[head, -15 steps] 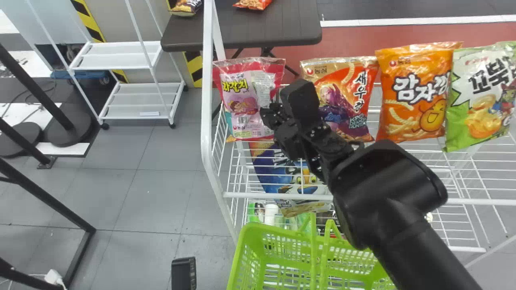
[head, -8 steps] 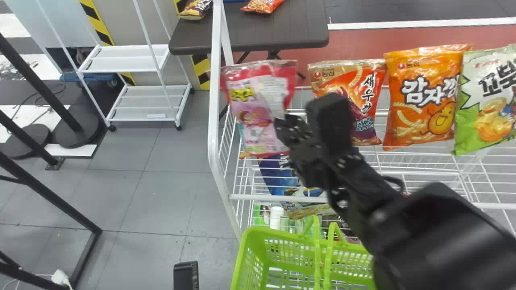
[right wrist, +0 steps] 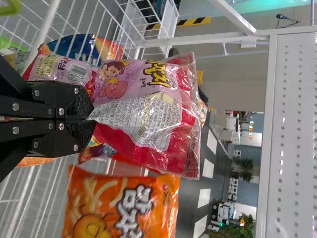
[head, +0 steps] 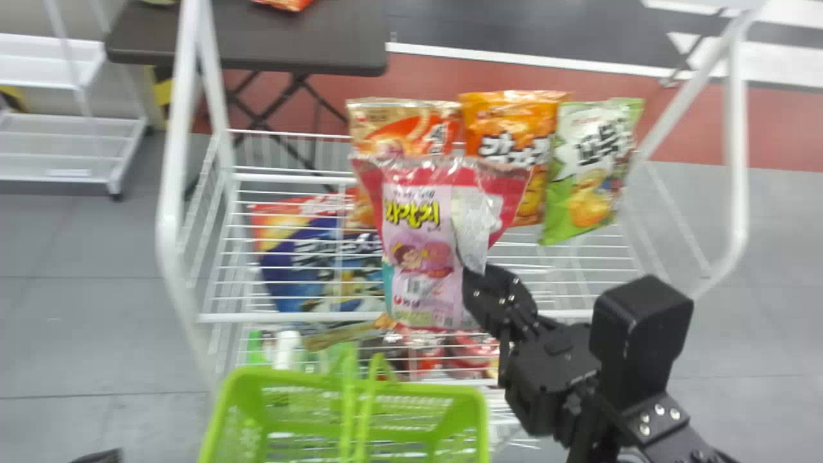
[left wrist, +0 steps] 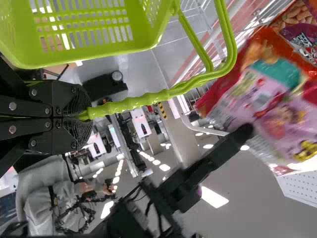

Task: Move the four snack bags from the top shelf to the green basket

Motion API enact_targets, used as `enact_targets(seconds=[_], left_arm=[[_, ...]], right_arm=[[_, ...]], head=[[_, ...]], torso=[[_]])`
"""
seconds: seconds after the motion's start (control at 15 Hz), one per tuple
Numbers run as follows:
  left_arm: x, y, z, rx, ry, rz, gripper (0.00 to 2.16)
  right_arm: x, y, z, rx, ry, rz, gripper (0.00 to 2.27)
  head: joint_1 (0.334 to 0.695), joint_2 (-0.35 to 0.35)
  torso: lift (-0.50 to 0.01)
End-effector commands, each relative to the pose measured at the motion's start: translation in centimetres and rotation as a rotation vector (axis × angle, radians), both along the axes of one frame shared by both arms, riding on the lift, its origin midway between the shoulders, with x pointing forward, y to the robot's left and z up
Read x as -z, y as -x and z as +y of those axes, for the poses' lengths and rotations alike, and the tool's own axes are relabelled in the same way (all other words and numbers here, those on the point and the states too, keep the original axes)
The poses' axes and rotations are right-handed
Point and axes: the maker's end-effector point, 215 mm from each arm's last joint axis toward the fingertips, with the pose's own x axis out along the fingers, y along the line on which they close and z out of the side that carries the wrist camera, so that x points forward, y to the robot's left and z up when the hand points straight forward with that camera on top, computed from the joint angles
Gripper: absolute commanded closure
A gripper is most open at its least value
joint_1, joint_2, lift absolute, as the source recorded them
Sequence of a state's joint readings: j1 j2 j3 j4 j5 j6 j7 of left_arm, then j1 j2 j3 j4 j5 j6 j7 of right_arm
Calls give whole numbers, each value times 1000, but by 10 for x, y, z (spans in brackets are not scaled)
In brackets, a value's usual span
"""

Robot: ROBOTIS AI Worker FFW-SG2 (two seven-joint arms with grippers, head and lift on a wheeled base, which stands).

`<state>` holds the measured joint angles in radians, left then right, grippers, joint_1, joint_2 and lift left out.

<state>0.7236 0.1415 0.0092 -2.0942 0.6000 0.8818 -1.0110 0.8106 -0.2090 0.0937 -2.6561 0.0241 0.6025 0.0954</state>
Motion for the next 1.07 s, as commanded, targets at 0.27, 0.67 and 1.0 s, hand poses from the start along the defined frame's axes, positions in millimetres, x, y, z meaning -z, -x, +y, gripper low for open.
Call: enact_targets(seconds=[0.27, 0.67, 1.0], left_arm=[[-1, 3, -4, -52, 4, -24, 1393], [-1, 0, -12, -62, -3, -40, 1393], [-3, -2, -9, -67, -7, -44, 1393]], right_arm=[[82, 81, -35, 3, 59, 399, 2135], [138, 155, 6, -100, -103, 713, 2135], [158, 193, 11, -123, -105, 863, 2132]], head=[[695, -350], [695, -350], [695, -350]], torso=[[0], [0], [0]])
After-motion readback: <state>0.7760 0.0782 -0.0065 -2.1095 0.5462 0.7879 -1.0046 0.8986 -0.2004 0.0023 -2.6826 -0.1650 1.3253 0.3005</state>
